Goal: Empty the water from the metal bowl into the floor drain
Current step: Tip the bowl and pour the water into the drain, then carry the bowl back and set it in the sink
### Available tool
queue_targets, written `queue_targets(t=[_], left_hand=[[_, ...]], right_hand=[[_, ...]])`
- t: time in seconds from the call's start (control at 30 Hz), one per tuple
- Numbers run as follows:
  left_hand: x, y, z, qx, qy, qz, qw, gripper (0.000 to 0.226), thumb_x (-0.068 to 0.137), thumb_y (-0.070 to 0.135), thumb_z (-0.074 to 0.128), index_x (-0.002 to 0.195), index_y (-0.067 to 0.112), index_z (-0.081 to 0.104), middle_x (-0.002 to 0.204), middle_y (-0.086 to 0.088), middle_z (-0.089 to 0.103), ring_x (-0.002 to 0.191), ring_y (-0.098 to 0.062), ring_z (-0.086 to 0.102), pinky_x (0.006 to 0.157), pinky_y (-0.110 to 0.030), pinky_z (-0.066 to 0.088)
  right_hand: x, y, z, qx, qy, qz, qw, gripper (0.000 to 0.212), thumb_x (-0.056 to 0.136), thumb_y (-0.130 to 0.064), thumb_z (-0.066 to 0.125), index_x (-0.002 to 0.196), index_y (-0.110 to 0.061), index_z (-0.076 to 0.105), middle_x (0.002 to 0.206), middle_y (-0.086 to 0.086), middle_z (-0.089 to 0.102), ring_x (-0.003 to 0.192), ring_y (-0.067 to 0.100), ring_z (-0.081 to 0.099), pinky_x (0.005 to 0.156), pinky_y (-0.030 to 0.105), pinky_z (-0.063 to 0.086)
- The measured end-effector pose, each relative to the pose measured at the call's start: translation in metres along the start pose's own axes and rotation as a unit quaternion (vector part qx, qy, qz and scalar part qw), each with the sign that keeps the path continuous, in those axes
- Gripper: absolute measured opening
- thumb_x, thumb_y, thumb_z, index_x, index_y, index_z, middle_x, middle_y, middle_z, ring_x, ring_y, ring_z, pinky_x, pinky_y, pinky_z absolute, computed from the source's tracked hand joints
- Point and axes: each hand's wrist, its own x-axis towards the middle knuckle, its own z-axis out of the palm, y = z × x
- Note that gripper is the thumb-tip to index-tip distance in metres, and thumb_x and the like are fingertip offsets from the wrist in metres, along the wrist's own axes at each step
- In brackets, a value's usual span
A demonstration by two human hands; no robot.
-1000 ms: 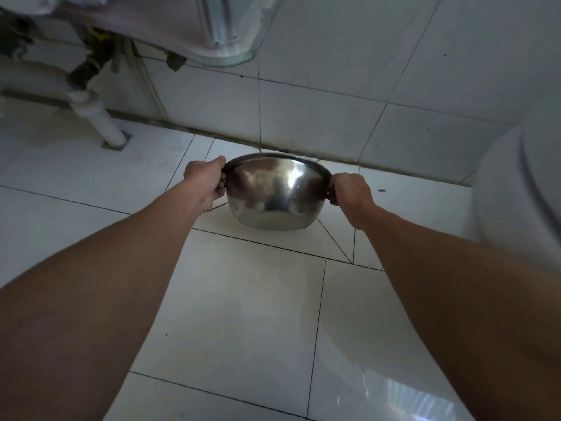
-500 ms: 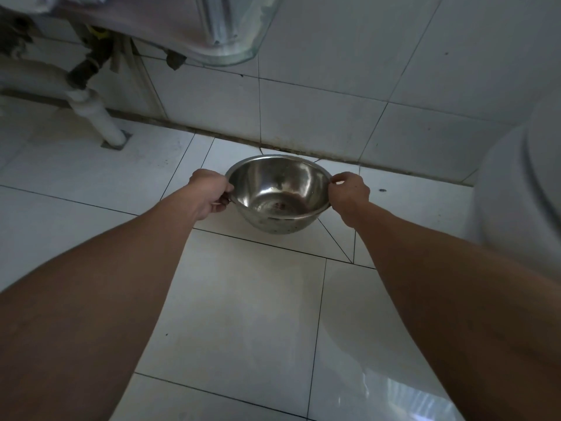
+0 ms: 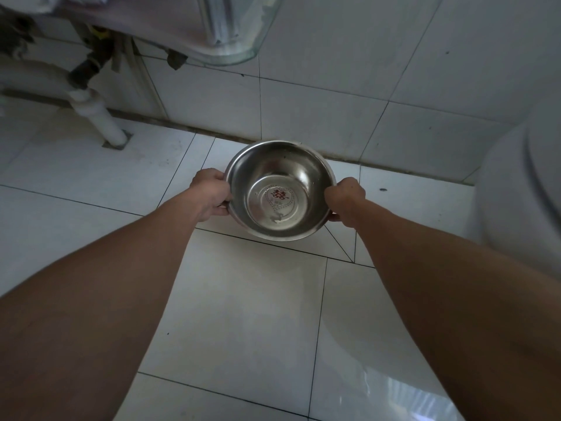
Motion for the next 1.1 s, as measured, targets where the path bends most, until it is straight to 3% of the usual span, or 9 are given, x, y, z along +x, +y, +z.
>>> queue_targets(t=[0.2,0.37,0.47,0.6,0.7,0.77,0.87,0.97,1.1], left_hand=[[-0.003,-0.002,0.001,-0.002,-0.009,-0.009,1.0,0.057,0.083,-0.019,0.055,0.119,0.025,0.054,0.084,-0.011,0.07,0.066,-0.02,0.067,0.046,-0.028,0.056],[-0.029,-0.014,0.007,-0.015,0.03,-0.014,0.999,0.05,0.085,-0.012,0.053,0.112,0.03,0.05,0.109,-0.013,0.066,0.09,-0.032,0.069,0.06,-0.04,0.063],[-0.062,-0.025,-0.002,-0.005,0.068,-0.033,0.997,0.043,0.084,-0.007,0.049,0.105,0.03,0.052,0.111,-0.012,0.063,0.093,-0.036,0.068,0.061,-0.044,0.063],[-0.115,-0.025,-0.031,0.021,0.09,-0.071,0.993,0.038,0.084,-0.002,0.054,0.101,0.031,0.055,0.108,-0.011,0.065,0.088,-0.034,0.069,0.057,-0.041,0.063],[-0.165,-0.011,-0.057,0.025,0.086,-0.095,0.991,0.034,0.086,0.002,0.057,0.102,0.032,0.056,0.105,-0.01,0.065,0.078,-0.028,0.068,0.048,-0.03,0.058],[-0.198,0.005,-0.075,0.027,0.081,-0.11,0.99,0.035,0.085,0.001,0.056,0.103,0.031,0.057,0.101,-0.011,0.066,0.074,-0.027,0.068,0.043,-0.027,0.055],[-0.247,0.031,-0.103,0.01,0.081,-0.123,0.989,0.042,0.083,-0.004,0.052,0.105,0.03,0.058,0.101,-0.01,0.065,0.073,-0.025,0.066,0.042,-0.028,0.056],[-0.301,0.065,-0.143,-0.007,0.082,-0.148,0.985,0.049,0.084,-0.005,0.051,0.118,0.03,0.058,0.113,-0.01,0.061,0.084,-0.03,0.067,0.041,-0.025,0.054],[-0.381,0.112,-0.215,-0.035,0.109,-0.175,0.978,0.045,0.082,-0.002,0.053,0.112,0.03,0.058,0.116,-0.013,0.063,0.079,-0.03,0.065,0.048,-0.03,0.058]], right_hand=[[-0.001,0.002,0.004,-0.008,-0.004,0.004,1.0,0.026,0.092,-0.003,0.05,0.118,-0.003,0.052,0.108,0.017,0.058,0.091,0.031,0.062,0.069,0.041,0.061],[-0.023,0.002,0.007,-0.033,0.023,0.0,0.999,0.041,0.093,-0.014,0.052,0.132,-0.002,0.046,0.124,0.019,0.056,0.105,0.035,0.061,0.086,0.048,0.058],[-0.058,0.005,0.006,-0.045,0.018,0.008,0.999,0.041,0.094,-0.014,0.053,0.132,-0.002,0.047,0.128,0.019,0.055,0.108,0.035,0.06,0.086,0.042,0.056],[-0.12,0.002,-0.013,-0.068,-0.011,0.018,0.997,0.034,0.091,-0.01,0.054,0.124,0.0,0.052,0.119,0.019,0.056,0.077,0.025,0.054,0.064,0.035,0.051],[-0.169,-0.012,-0.04,-0.073,-0.025,0.033,0.996,0.032,0.092,-0.01,0.051,0.122,0.0,0.054,0.105,0.015,0.055,0.069,0.021,0.051,0.074,0.041,0.059],[-0.2,-0.027,-0.059,-0.075,-0.034,0.049,0.995,0.032,0.093,-0.013,0.049,0.123,-0.001,0.053,0.097,0.01,0.054,0.077,0.024,0.054,0.082,0.044,0.059],[-0.246,-0.054,-0.088,-0.065,-0.064,0.068,0.993,0.032,0.091,-0.005,0.052,0.123,-0.005,0.052,0.087,0.004,0.051,0.085,0.024,0.058,0.075,0.04,0.059],[-0.301,-0.099,-0.12,-0.072,-0.097,0.074,0.99,0.031,0.088,-0.004,0.054,0.118,-0.008,0.052,0.094,0.008,0.057,0.088,0.027,0.063,0.066,0.037,0.058],[-0.386,-0.173,-0.153,-0.099,-0.13,0.051,0.985,0.022,0.085,-0.01,0.051,0.106,-0.014,0.046,0.097,0.009,0.059,0.091,0.029,0.066,0.074,0.046,0.063]])
